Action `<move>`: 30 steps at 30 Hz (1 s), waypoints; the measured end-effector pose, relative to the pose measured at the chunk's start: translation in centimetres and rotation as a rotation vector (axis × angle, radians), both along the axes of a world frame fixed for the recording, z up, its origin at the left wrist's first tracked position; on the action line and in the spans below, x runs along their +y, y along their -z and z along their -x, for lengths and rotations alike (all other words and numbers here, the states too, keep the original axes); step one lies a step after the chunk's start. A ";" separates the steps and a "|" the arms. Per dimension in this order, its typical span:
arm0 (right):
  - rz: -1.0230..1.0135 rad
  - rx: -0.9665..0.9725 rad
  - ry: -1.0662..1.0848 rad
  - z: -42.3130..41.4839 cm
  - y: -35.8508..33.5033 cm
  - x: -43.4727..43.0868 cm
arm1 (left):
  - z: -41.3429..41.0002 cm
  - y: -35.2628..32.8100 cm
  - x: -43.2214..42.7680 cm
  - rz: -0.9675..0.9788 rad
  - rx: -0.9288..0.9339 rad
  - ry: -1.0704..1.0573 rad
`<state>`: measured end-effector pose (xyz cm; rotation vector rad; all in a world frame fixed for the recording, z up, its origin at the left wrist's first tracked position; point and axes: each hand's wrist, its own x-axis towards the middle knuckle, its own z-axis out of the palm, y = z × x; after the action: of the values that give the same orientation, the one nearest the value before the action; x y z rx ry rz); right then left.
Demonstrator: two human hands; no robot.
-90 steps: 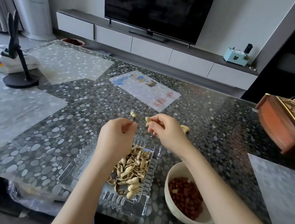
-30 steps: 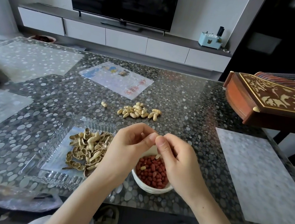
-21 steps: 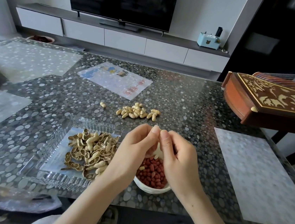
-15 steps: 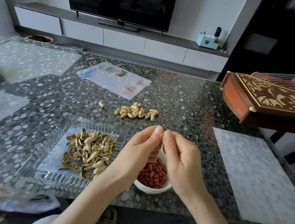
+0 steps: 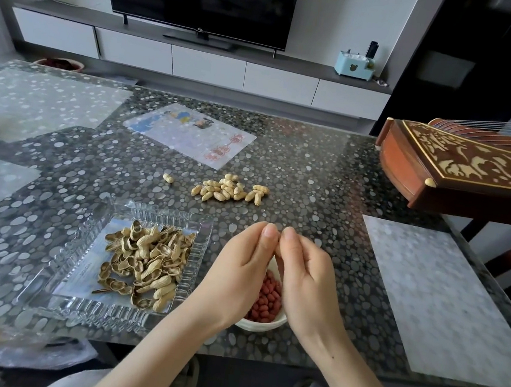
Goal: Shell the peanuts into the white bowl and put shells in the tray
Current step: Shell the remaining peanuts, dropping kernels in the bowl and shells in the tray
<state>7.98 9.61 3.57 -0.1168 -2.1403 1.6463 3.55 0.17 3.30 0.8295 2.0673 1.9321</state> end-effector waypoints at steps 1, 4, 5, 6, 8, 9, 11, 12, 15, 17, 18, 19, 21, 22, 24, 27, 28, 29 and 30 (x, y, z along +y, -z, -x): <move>0.030 -0.017 0.004 0.0 0.0 0.0 | -0.1 0.1 0.1 0.007 0.008 -0.008; 0.104 -0.064 0.020 0.1 0.1 0.0 | -0.1 0.3 0.2 0.019 0.013 -0.020; 0.122 -0.084 0.031 0.1 0.2 0.1 | -0.1 0.4 0.2 0.023 0.009 -0.019; 0.148 -0.106 0.043 0.2 0.2 0.1 | -0.1 0.4 0.2 0.028 0.005 -0.018; 0.214 -0.157 0.082 0.2 0.2 0.1 | -0.2 0.5 0.2 0.048 0.006 -0.034; 0.239 -0.180 0.103 0.3 0.2 0.1 | -0.2 0.5 0.3 0.053 0.006 -0.043; 0.282 -0.218 0.120 0.2 -0.2 0.0 | -0.1 0.6 0.3 0.032 -0.015 -0.032; 0.309 -0.243 0.111 0.3 -0.5 0.1 | 0.0 0.5 0.2 0.018 -0.038 -0.015; 0.366 -0.361 0.032 0.4 -1.0 0.8 | 0.6 0.2 -0.4 -0.019 -0.181 0.076; 0.403 -0.438 -0.039 0.6 -0.9 1.6 | 0.8 0.1 -0.8 -0.065 -0.291 0.143; 0.419 -0.471 -0.073 0.7 -0.7 2.0 | 0.8 0.2 -0.9 -0.083 -0.328 0.162; 0.437 -0.500 -0.104 0.8 -0.6 2.3 | 0.9 0.3 -0.9 -0.093 -0.350 0.173; 0.510 -0.536 -0.156 0.8 -0.6 2.6 | 1.0 0.4 -1.1 -0.102 -0.366 0.182; 0.570 -0.545 -0.172 0.8 -0.6 2.7 | 1.1 0.5 -1.2 -0.106 -0.370 0.174; 0.653 -0.555 -0.171 0.9 -0.7 3.1 | 1.3 0.4 -1.4 -0.105 -0.365 0.146; 0.530 -0.571 -0.109 0.9 -0.7 3.8 | 1.4 0.3 -1.7 0.040 -0.199 0.028; 0.437 -0.583 -0.087 0.8 -0.9 3.9 | 1.5 0.4 -1.7 0.133 -0.084 -0.026; 0.316 -0.597 -0.063 0.8 -1.0 3.9 | 1.5 0.5 -1.8 0.235 0.043 -0.079; 0.174 -0.598 -0.035 0.7 -1.0 3.9 | 1.6 0.7 -1.9 0.329 0.158 -0.123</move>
<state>7.31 13.53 4.53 -0.7079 -2.4071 2.0027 1.95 -1.70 2.58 0.8174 2.4923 1.5575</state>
